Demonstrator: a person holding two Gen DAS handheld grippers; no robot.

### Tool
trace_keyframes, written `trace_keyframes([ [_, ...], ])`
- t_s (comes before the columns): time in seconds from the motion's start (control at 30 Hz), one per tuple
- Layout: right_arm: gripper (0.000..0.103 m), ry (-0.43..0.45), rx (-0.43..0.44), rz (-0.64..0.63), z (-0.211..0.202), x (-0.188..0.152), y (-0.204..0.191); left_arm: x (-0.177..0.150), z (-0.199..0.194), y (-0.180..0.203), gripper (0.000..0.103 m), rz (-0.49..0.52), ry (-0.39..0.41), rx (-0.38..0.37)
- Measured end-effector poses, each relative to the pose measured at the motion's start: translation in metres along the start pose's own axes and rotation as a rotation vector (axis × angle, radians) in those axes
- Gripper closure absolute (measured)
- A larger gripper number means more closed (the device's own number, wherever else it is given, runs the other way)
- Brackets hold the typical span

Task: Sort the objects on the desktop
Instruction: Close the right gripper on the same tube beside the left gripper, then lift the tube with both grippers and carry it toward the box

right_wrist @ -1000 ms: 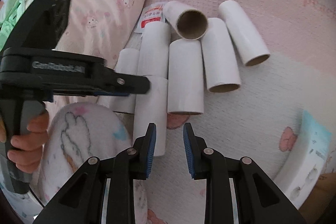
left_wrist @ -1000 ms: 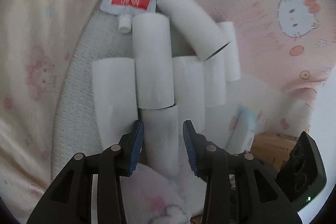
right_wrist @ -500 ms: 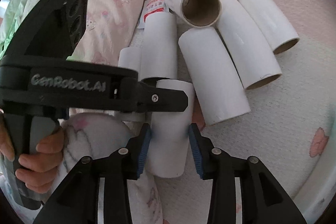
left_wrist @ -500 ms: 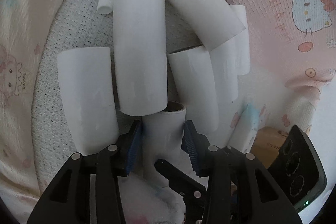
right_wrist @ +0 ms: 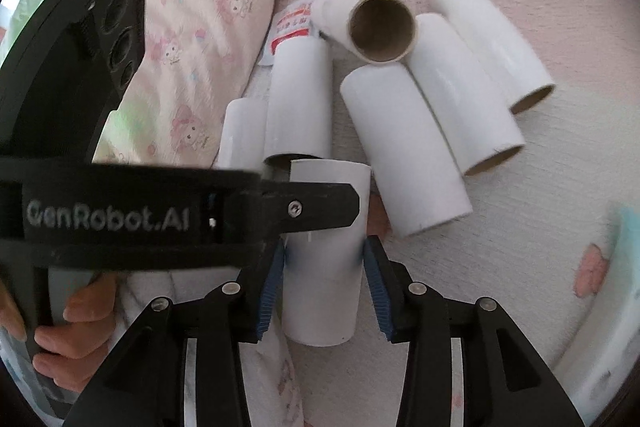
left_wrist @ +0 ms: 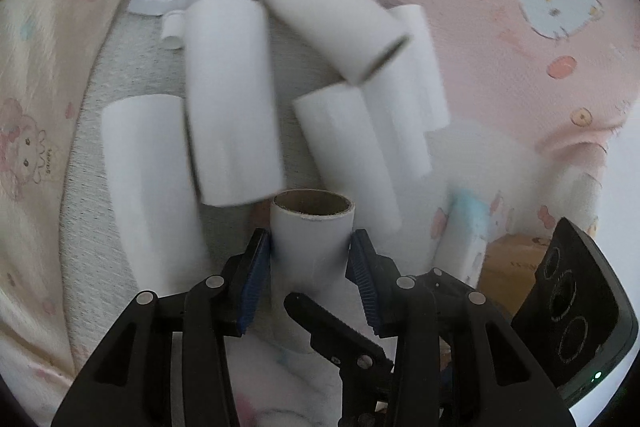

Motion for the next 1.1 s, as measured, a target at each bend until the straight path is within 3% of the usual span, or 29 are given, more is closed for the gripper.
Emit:
trace_keyframes([
  [0.2, 0.065, 0.058, 0.011, 0.046, -0.023, -0.014, 0.004, -0.014, -0.002, 0.034, 0.058, 0.132, 0.062, 0.071],
  [0.3, 0.065, 0.066, 0.0, 0.105, -0.03, -0.014, 0.025, -0.018, 0.008, 0.047, 0.058, 0.194, 0.02, 0.077],
  [0.53, 0.065, 0.038, -0.028, 0.198, -0.026, -0.025, 0.061, -0.039, 0.043, 0.049, 0.058, 0.177, -0.13, 0.034],
  [0.73, 0.065, 0.027, -0.003, 0.249, -0.027, -0.045, 0.063, -0.051, 0.047, 0.046, 0.057, 0.148, -0.143, 0.007],
  [1.1, 0.065, 0.028, 0.002, 0.283, -0.023, -0.067, 0.049, -0.082, 0.05, 0.054, 0.057, 0.272, -0.18, 0.099],
])
Point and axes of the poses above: each gripper's, at about its wrist camera, not at the fingertips, and z roughly the way its jaws point, y to its right, x to its top, the point moved 2 cm from there along z, roughly the way its jaws point, and after that the axes turned 7 degrees about y, right-handed, at the moved point
